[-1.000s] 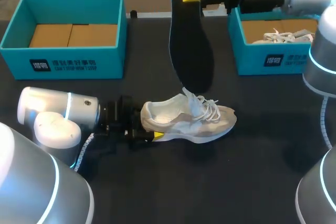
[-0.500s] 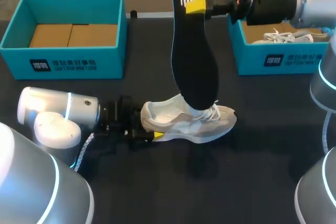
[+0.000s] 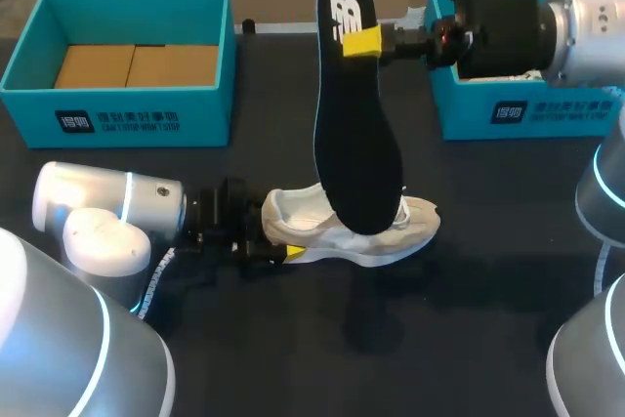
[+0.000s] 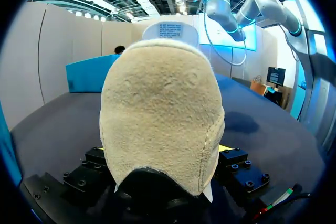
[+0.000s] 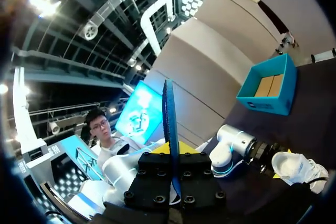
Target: Take the shoe out of the shoebox, open the shoe tongue, remove and reinsert the insole, then place the shoe into the shoebox
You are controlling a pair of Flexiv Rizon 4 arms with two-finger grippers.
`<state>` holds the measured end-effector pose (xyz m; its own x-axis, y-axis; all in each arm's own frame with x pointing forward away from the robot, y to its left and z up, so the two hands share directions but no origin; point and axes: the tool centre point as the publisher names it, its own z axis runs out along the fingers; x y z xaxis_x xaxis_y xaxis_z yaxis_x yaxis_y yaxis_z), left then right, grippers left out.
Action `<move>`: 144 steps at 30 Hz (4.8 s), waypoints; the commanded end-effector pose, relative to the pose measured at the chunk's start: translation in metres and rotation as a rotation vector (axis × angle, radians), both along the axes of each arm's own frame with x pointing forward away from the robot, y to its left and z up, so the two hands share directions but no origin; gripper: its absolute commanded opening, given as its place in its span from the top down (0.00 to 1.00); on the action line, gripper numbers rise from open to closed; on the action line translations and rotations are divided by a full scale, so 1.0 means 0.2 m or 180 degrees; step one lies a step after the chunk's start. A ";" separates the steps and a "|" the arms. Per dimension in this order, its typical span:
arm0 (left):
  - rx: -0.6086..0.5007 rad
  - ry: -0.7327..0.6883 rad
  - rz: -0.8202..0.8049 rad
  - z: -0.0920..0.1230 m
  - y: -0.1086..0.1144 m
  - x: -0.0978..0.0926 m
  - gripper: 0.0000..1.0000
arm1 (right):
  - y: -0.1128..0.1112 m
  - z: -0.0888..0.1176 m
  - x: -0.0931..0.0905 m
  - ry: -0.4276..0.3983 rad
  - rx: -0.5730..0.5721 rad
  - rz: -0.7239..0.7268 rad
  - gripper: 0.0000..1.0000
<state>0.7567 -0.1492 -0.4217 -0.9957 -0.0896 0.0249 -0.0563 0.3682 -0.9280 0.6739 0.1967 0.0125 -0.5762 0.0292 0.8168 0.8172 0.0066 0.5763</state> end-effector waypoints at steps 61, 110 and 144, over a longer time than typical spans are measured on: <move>0.1276 0.0113 -0.0373 0.24 0.12 0.03 0.00 | -0.06 0.00 -0.23 0.0134 0.0047 0.0052 1.00; 0.2249 0.0053 -0.0253 0.14 0.16 0.04 0.00 | -0.06 0.00 -0.23 0.0134 0.0047 0.0052 1.00; 0.2547 0.0091 -0.0107 0.18 0.22 0.04 0.00 | -0.06 0.00 -0.23 0.0134 0.0047 0.0052 1.00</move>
